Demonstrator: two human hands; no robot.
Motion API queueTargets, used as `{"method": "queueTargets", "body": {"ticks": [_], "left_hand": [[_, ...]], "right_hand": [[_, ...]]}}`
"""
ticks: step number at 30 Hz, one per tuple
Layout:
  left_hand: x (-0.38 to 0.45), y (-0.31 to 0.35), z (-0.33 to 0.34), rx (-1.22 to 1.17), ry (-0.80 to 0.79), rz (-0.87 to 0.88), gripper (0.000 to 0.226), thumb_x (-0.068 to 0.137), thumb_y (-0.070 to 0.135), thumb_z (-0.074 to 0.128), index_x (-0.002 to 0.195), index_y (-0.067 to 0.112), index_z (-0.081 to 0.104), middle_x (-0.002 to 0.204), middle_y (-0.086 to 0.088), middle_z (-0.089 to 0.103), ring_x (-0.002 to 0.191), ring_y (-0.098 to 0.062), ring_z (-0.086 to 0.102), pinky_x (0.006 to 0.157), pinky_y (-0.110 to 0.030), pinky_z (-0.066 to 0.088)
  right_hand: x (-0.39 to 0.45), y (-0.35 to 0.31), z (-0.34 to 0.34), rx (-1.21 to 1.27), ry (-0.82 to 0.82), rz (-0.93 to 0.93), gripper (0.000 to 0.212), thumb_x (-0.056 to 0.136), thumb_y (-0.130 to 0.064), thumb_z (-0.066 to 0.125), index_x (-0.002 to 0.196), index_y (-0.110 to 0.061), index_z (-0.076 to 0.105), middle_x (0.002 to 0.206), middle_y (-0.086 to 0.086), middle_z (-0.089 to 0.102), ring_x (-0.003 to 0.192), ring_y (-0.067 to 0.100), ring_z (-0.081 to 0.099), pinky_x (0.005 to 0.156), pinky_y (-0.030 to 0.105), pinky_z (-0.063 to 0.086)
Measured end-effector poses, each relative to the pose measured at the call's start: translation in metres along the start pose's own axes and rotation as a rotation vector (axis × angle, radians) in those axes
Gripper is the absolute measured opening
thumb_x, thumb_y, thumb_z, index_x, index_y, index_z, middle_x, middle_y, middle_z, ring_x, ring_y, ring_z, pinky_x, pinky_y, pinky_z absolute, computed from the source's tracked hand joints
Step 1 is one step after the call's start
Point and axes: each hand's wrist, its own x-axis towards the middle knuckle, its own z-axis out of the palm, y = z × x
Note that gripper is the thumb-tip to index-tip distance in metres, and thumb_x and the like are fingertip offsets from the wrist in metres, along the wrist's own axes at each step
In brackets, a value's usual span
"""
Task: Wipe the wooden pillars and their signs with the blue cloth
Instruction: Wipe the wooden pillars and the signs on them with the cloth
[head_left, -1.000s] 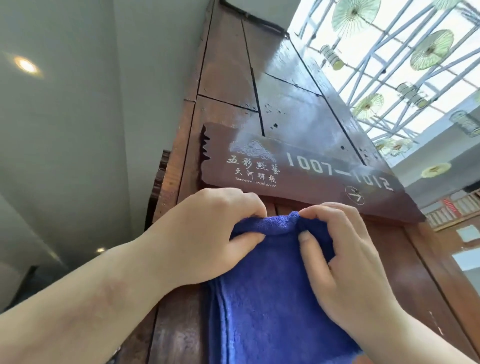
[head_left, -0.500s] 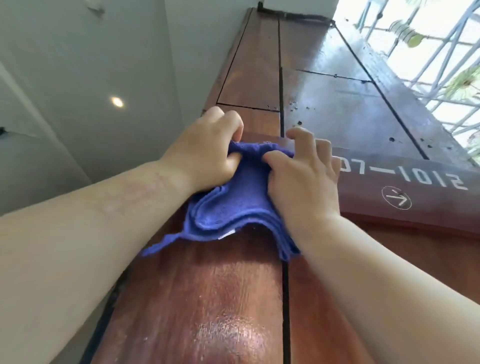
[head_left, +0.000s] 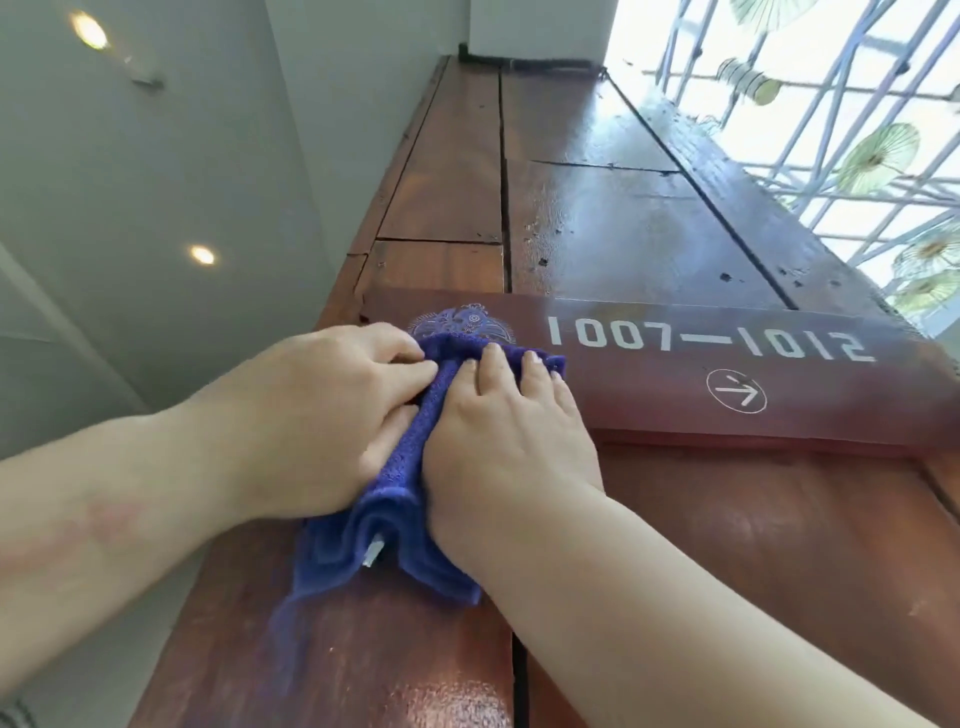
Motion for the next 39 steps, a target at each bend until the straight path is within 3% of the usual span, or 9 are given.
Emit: {"method": "queueTargets", "body": {"ticks": [3,6,10,21,25,29,34,37,39], "left_hand": [[-0.013,0.01,0.005,-0.048,-0.159,-0.086,0.072,0.081,0.043,0.016,0.142,0.01,0.038,0.152,-0.012,0.03,0.14,-0.021,0.028,0.111,-0.022,0.001],[-0.004,0.003,0.013,-0.089,-0.256,-0.141,0.072,0.085,0.046,0.011,0.15,0.015,0.007,0.159,-0.002,-0.006,0.144,-0.009,-0.006,0.111,-0.021,-0.008],[0.022,-0.018,0.021,-0.112,-0.307,-0.216,0.059,0.098,0.037,0.019,0.15,0.018,-0.001,0.158,0.002,-0.016,0.142,-0.007,-0.014,0.116,-0.03,-0.007],[0.065,-0.064,0.033,-0.071,-0.186,-0.223,0.053,0.098,0.038,0.024,0.148,0.026,0.015,0.16,-0.001,-0.004,0.145,-0.015,-0.006,0.115,-0.042,-0.006],[0.052,-0.053,0.018,0.013,0.108,0.104,0.036,0.086,0.021,0.05,0.117,0.011,0.064,0.122,-0.015,0.059,0.113,-0.032,0.054,0.097,-0.042,0.041],[0.048,-0.042,0.011,-0.055,0.011,0.066,0.029,0.086,0.017,0.046,0.106,0.016,0.067,0.11,-0.002,0.061,0.1,-0.023,0.059,0.085,-0.039,0.046],[0.063,-0.037,0.004,-0.02,-0.115,-0.095,0.016,0.087,0.026,0.043,0.093,0.025,0.058,0.111,0.004,0.055,0.105,-0.017,0.052,0.092,-0.039,0.042],[0.075,-0.036,-0.007,-0.005,-0.248,-0.16,0.011,0.086,0.024,0.042,0.08,0.03,0.049,0.1,0.008,0.054,0.1,-0.02,0.051,0.085,-0.037,0.042],[0.079,-0.043,-0.007,-0.041,-0.263,-0.171,0.02,0.09,0.025,0.041,0.097,0.029,0.059,0.112,0.005,0.059,0.106,-0.022,0.053,0.088,-0.037,0.043]], "right_hand": [[-0.008,0.009,0.007,0.028,-0.033,-0.031,0.086,0.089,-0.033,0.048,0.149,-0.009,-0.008,0.159,0.01,-0.014,0.144,0.029,-0.013,0.116,0.042,-0.004],[-0.006,0.017,0.009,0.021,0.0,-0.048,0.089,0.088,-0.041,0.045,0.148,-0.01,-0.012,0.158,0.009,-0.018,0.144,0.024,-0.017,0.117,0.04,-0.006],[0.027,0.022,0.005,0.111,0.03,-0.015,0.064,0.094,-0.037,0.016,0.15,-0.011,-0.002,0.16,0.006,-0.01,0.145,0.021,-0.012,0.117,0.04,-0.003],[0.093,0.044,0.005,0.099,0.049,-0.064,0.061,0.095,-0.038,0.016,0.151,-0.014,0.008,0.161,0.004,0.001,0.146,0.019,-0.002,0.117,0.04,0.001],[0.082,0.045,-0.001,0.038,0.216,-0.126,0.042,0.093,-0.035,0.031,0.129,-0.024,0.051,0.157,0.003,0.017,0.141,0.022,0.016,0.111,0.037,0.017],[0.079,0.033,-0.017,-0.1,0.144,-0.151,0.021,0.086,-0.023,0.043,0.089,-0.019,0.063,0.111,0.003,0.053,0.11,0.027,0.048,0.086,0.034,0.041],[0.086,0.012,-0.033,0.011,0.003,-0.044,0.031,0.087,-0.017,0.038,0.057,-0.015,0.039,0.065,0.003,0.044,0.075,0.028,0.051,0.058,0.031,0.038],[0.094,0.011,-0.034,0.19,0.034,0.091,0.023,0.087,-0.02,0.042,0.066,-0.012,0.045,0.087,0.012,0.053,0.094,0.031,0.049,0.072,0.033,0.04],[0.101,0.013,-0.03,0.226,0.039,0.178,0.015,0.082,-0.022,0.041,0.086,-0.013,0.052,0.118,0.016,0.048,0.115,0.032,0.039,0.09,0.037,0.04]]}}
